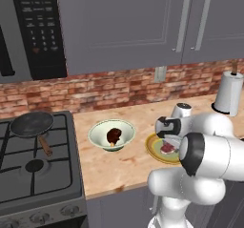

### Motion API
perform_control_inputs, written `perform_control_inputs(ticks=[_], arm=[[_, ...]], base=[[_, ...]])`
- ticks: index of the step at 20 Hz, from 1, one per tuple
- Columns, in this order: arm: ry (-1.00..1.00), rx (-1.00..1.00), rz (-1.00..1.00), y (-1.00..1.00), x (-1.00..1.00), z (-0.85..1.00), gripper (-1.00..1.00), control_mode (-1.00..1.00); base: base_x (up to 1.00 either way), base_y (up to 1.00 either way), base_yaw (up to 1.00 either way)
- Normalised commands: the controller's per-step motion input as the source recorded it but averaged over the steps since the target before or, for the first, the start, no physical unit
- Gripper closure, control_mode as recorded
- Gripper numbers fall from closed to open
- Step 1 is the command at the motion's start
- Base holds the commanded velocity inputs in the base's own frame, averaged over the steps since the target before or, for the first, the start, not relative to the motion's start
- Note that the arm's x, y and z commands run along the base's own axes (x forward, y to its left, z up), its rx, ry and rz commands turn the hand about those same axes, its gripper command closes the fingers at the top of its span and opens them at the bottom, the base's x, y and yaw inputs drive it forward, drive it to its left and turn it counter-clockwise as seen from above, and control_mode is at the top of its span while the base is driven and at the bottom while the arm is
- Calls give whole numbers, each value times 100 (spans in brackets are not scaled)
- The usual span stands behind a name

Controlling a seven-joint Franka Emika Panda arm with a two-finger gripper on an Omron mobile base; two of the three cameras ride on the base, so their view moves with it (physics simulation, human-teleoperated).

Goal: Place one of the steaks on the plate and the other in the bowl. Then place the bowl in the fridge.

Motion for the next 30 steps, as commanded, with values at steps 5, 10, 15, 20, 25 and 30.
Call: perform_control_inputs(ticks=[5,10,15,20,25,30], arm=[[0,0,0,0,-1,-4,-100,-100],[-2,0,0,0,-3,0,-100,-100],[-19,0,2,0,-30,30,-100,-100],[-17,0,10,0,-55,58,-100,-100],[-5,0,18,0,-52,85,-100,-100],[1,-1,20,0,-66,91,-100,-100]], base=[[0,0,0],[0,0,0],[0,0,0],[0,0,0],[0,0,0],[0,0,0]])
